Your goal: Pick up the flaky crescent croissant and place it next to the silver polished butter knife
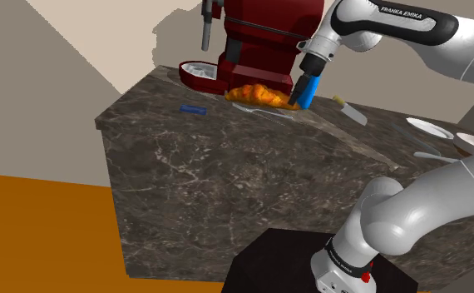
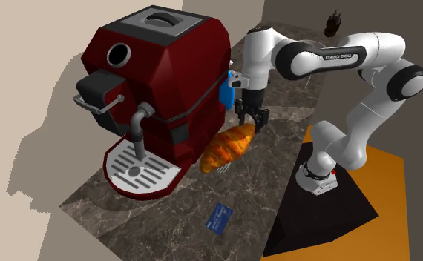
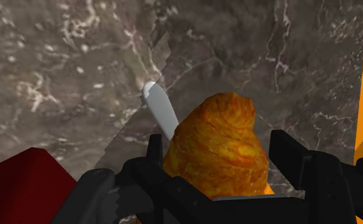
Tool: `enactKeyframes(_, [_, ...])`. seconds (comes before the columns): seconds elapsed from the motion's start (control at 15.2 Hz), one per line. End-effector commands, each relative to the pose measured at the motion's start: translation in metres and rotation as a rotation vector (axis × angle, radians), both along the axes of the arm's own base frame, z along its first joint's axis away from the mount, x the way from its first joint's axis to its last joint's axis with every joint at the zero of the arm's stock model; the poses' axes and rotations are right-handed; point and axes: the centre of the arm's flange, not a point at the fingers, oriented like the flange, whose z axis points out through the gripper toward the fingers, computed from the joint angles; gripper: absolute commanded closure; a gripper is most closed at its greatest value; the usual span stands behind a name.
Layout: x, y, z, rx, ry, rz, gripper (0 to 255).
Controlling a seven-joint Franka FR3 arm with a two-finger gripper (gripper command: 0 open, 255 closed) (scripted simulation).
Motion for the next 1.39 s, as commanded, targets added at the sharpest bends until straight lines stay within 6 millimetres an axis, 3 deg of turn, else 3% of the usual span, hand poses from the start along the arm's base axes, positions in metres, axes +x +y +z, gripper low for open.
enactKeyframes(0.0, [0.000, 0.000, 0.011, 0.000, -0.003, 0.000, 255])
enactKeyframes(1.32, [0.000, 0.000, 0.117, 0.000, -0.003, 0.000, 255])
